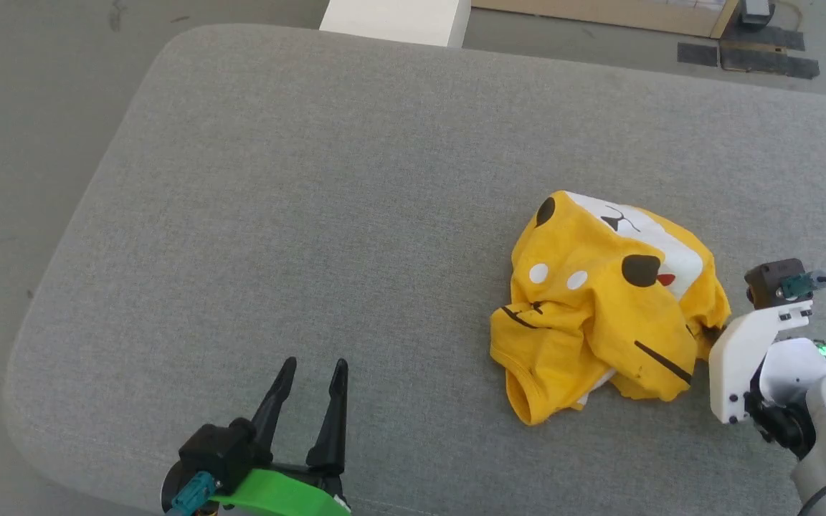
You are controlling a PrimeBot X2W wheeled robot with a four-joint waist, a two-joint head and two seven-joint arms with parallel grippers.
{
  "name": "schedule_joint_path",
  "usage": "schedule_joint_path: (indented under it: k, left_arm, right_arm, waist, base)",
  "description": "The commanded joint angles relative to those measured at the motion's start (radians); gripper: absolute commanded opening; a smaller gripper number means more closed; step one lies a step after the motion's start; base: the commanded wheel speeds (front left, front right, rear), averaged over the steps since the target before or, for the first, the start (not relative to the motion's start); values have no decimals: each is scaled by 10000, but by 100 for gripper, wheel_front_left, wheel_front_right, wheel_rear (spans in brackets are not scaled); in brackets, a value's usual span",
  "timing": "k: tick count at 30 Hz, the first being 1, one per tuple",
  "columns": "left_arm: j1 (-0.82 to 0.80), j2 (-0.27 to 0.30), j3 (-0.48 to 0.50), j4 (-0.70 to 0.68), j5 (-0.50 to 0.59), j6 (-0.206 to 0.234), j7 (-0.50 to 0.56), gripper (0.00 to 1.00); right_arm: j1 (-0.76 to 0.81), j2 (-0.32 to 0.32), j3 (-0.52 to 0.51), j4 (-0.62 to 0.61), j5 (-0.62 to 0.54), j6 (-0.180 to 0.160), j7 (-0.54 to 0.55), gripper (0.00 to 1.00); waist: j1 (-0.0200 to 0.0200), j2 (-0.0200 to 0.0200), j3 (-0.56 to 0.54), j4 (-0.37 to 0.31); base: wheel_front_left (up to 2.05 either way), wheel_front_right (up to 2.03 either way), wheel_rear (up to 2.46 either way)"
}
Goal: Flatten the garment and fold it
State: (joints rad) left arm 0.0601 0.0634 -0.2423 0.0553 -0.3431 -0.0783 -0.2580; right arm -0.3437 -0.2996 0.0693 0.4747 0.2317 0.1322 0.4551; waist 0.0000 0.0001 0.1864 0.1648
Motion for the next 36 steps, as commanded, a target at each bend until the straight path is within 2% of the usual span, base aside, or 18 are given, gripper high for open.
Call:
schedule_joint_path:
  k: [1,9,16,20,27,35,36]
  left_arm:
    - [-40,-62,50,20,-33,-5,-37,100]
    - [155,-106,30,56,-143,-26,-38,100]
    - [153,-123,-2,8,-236,-5,-38,100]
    - [-32,-127,-136,-5,-346,-23,-38,100]
    - [-695,-130,-776,132,-701,-27,-38,100]
    - [-1167,-130,-1414,374,-1054,38,-38,100]
    - [-1264,-130,-1539,403,-1133,88,-38,100]
  right_arm:
    - [-207,-51,119,42,80,-15,-131,0]
    - [-2363,-1001,853,-1379,371,-15,-24,0]
    - [-4944,-1457,1911,-2071,103,-15,302,0]
    - [-6109,-1247,2566,-1568,-28,-15,229,0]
    - [-7136,-964,3746,280,-527,-15,-265,0]
    - [-7182,-638,3904,2636,-900,-15,-895,0]
    - [-7194,-623,3849,3270,-1003,-15,-1084,100]
  waist:
    - [0,-1,-283,-164]
    - [0,-1,-912,-235]
    - [0,-1,-575,91]
    - [0,-1,-148,377]
    - [0,-1,751,1225]
    - [0,-1,1399,2057]
    - [0,-1,1489,2150]
  base:
    - [0,0,0]
    - [0,0,0]
    - [0,0,0]
    - [0,0,0]
    - [0,0,0]
    - [0,0,0]
    - [0,0,0]
